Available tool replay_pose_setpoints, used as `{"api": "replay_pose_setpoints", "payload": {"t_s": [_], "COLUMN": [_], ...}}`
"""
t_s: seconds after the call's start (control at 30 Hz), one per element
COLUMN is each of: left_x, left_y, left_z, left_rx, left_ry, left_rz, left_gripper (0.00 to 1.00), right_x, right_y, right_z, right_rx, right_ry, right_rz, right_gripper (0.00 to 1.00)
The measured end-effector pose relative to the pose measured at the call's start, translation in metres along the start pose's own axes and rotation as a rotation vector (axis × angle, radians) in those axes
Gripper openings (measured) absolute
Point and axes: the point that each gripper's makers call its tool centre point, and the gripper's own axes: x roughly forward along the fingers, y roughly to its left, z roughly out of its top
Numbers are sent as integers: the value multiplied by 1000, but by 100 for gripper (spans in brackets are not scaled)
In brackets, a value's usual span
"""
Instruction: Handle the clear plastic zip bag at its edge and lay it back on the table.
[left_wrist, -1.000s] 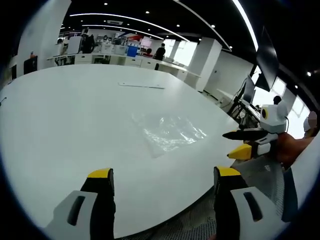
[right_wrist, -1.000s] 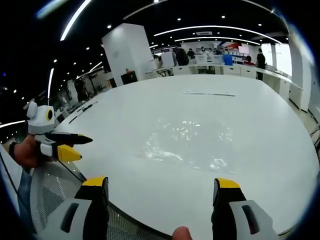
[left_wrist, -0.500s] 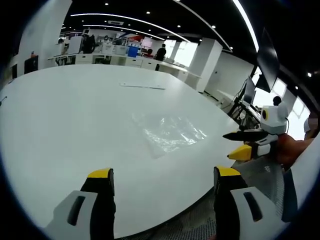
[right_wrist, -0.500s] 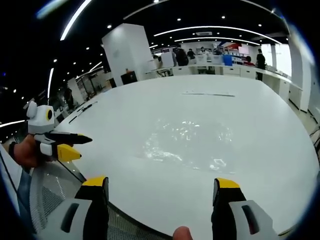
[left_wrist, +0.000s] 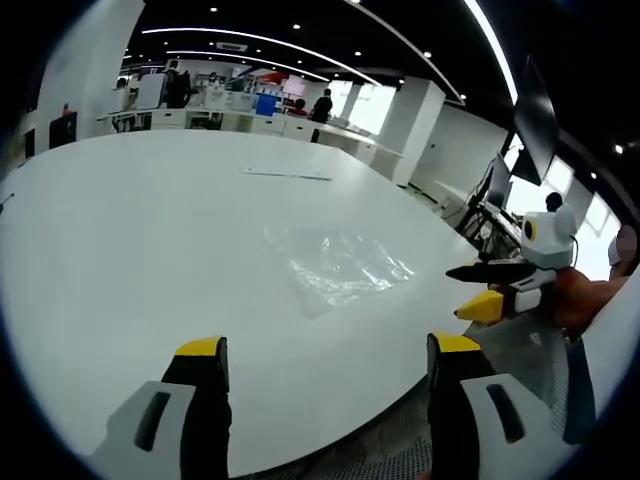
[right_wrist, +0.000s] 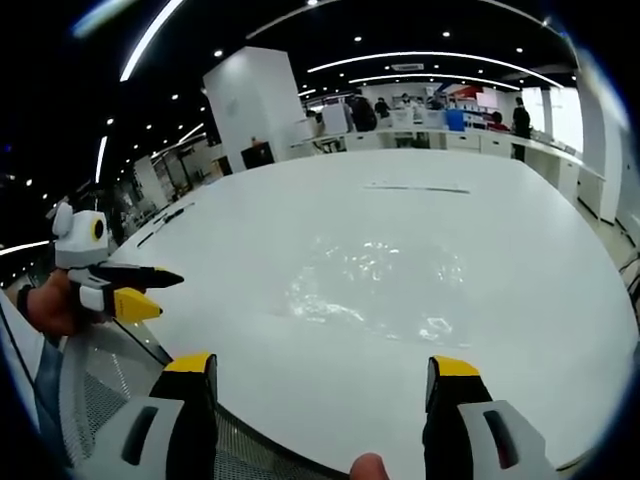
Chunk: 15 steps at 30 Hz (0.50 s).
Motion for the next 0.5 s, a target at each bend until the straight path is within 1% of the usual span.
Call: {"api": "replay_pose_setpoints", "payload": {"t_s": [0.2,0.33,0.43,0.5], "left_x": [0,0,-1,-1], "left_y": [-1,-1,-3,-3], "left_z": [0,-1,-1,-1], "left_rx": [3,4,1,2], "left_ry": [0,3,7,6], "left_rz": [2,0,-4,-2], "left_gripper": [81,81,80,80], "right_x": [3,0,0,0], "right_y": [0,-1,-4,-3], "right_z": [0,2,-2,-2], "right_rx": [-5,4,14,27], "right_ry": [3,-1,18,16], "right_rz": [6,3,-13,-11], "right_gripper": [86,85,80,79]}}
